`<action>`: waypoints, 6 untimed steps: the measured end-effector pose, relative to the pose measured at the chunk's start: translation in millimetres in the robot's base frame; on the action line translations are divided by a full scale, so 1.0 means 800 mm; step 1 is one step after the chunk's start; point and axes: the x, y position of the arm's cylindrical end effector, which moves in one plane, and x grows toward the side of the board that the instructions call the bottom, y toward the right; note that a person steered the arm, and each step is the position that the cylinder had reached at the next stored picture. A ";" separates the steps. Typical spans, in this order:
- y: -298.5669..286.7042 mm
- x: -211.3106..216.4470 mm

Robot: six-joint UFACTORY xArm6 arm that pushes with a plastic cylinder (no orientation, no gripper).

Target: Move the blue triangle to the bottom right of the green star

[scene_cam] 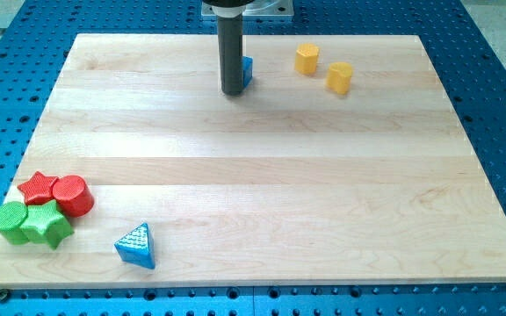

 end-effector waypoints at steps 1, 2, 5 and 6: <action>0.056 0.101; 0.054 0.244; -0.160 0.346; -0.190 0.358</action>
